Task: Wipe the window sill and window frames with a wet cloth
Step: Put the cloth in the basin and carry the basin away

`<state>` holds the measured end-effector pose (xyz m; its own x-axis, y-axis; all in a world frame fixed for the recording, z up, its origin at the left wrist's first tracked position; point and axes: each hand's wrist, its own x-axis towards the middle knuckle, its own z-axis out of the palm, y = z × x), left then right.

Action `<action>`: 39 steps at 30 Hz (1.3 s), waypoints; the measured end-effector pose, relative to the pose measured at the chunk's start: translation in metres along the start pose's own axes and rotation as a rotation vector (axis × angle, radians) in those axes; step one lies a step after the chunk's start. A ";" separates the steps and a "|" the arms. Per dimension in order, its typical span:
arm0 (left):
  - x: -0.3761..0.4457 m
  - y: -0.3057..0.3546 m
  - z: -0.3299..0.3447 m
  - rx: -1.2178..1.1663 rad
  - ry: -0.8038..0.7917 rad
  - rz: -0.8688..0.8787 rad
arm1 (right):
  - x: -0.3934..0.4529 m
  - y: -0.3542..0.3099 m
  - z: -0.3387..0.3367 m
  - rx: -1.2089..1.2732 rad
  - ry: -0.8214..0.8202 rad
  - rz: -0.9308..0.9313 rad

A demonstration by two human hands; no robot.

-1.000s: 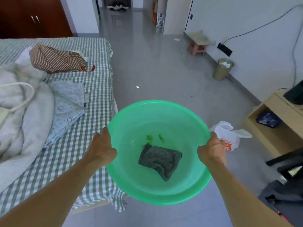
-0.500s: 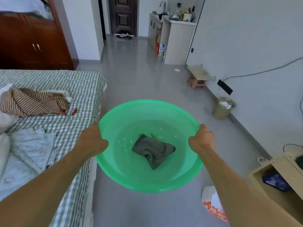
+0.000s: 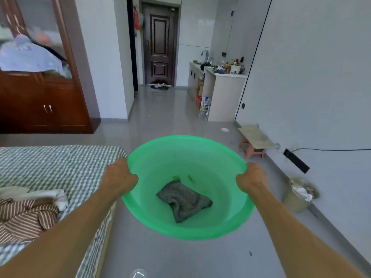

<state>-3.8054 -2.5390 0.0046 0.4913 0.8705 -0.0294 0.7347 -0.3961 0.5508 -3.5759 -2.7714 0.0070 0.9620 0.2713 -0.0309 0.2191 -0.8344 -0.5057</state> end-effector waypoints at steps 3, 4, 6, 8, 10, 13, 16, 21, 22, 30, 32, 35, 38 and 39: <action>0.097 0.031 0.001 0.043 0.044 0.003 | 0.091 -0.054 0.003 0.077 0.005 -0.037; 0.125 0.039 0.003 0.036 0.054 -0.003 | 0.120 -0.070 0.006 0.084 0.012 -0.053; 0.185 0.061 0.006 0.005 0.073 -0.026 | 0.186 -0.107 0.009 0.022 0.025 -0.101; 0.249 0.086 0.008 -0.004 0.103 -0.037 | 0.252 -0.144 0.014 0.001 0.027 -0.128; 0.301 0.105 0.005 -0.018 0.122 -0.044 | 0.305 -0.174 0.019 0.016 0.017 -0.159; 0.386 0.137 0.003 -0.058 0.149 -0.056 | 0.389 -0.224 0.025 0.061 0.007 -0.174; 0.474 0.162 0.002 -0.059 0.161 -0.055 | 0.467 -0.276 0.035 0.051 -0.005 -0.194; 0.662 0.202 0.004 -0.076 0.182 -0.025 | 0.612 -0.371 0.066 0.087 0.016 -0.172; 0.699 0.210 0.005 -0.079 0.175 -0.015 | 0.642 -0.390 0.073 0.091 0.022 -0.167; 0.958 0.274 0.008 -0.088 0.168 0.012 | 0.862 -0.520 0.120 0.104 0.015 -0.156; 1.020 0.289 0.015 -0.111 0.175 0.015 | 0.921 -0.552 0.134 0.119 0.026 -0.171; 1.104 0.314 0.021 -0.116 0.179 0.007 | 1.003 -0.600 0.150 0.110 0.027 -0.200; 1.213 0.346 0.031 -0.138 0.199 -0.004 | 1.108 -0.657 0.170 0.108 0.040 -0.216; 1.241 0.356 0.031 -0.144 0.202 -0.005 | 1.134 -0.674 0.174 0.103 0.034 -0.219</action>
<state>-2.9198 -1.6086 0.1384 0.3739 0.9187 0.1269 0.6552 -0.3585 0.6649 -2.6611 -1.8182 0.1624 0.8986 0.4228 0.1171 0.4069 -0.7034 -0.5828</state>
